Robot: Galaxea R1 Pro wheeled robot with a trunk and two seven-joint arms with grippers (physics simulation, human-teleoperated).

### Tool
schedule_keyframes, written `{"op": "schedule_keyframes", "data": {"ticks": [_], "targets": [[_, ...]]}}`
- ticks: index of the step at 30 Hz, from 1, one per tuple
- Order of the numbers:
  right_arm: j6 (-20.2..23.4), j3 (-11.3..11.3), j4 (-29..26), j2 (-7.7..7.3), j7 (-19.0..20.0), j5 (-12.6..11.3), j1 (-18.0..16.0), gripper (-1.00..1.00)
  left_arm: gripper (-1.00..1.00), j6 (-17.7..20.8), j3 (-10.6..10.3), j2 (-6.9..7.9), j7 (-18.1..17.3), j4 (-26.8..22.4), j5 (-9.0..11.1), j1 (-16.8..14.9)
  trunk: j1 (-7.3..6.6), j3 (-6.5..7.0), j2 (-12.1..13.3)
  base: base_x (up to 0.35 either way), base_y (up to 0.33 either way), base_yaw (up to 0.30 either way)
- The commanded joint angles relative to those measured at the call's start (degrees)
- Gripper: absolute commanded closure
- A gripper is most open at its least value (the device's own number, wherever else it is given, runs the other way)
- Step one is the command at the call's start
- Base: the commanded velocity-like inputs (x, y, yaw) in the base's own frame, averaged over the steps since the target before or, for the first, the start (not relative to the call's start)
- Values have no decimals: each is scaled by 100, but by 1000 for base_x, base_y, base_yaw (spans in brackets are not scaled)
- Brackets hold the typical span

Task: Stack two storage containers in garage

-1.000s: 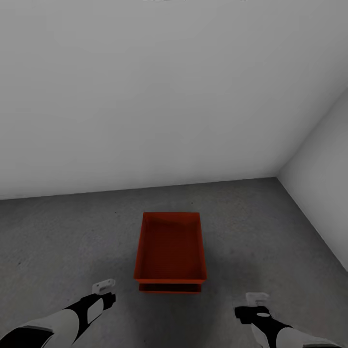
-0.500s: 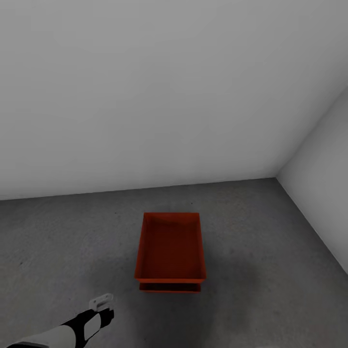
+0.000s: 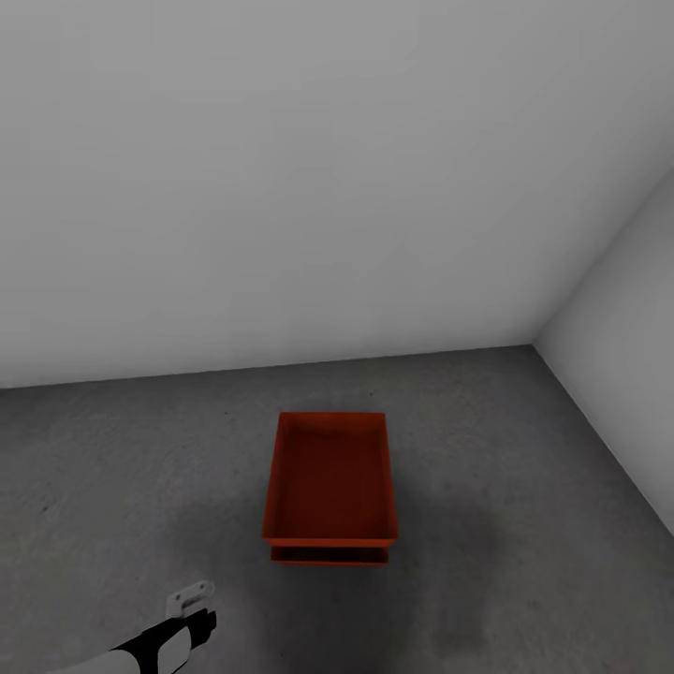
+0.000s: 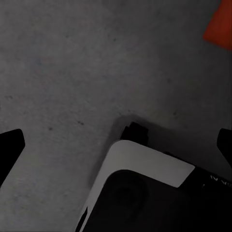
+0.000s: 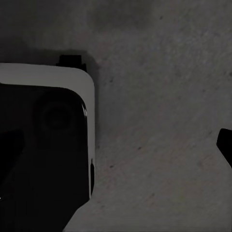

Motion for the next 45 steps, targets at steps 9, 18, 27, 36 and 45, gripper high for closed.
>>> {"op": "schedule_keyframes", "data": {"ticks": [9, 18, 27, 36, 45], "targets": [[-10, 23, 19, 4, 9, 2, -5, -100, -100, -127, -49, -35, 6, 7, 34, 20, -131, 103, 237, 0, 0, 0], [-21, 23, 19, 2, 7, 2, 2, -100, -100, -137, -49, -48, -5, 3, 45, 28, -131, 103, 237, 0, 0, 0], [-29, 22, 19, -3, 5, 2, 53, -100, -100, -329, -57, -109, -4, 2, 4, 29, -131, 103, 237, -97, 12, 0], [25, 22, 19, 5, 4, 2, 56, -100, -100, -354, -57, -164, -4, 7, 12, 29, -131, 103, 237, -296, 85, 0], [41, 22, 19, 5, 5, 2, 56, -100, -100, -347, -57, -158, -18, 7, -5, 102, -131, 103, 237, -267, 33, 0]]}}
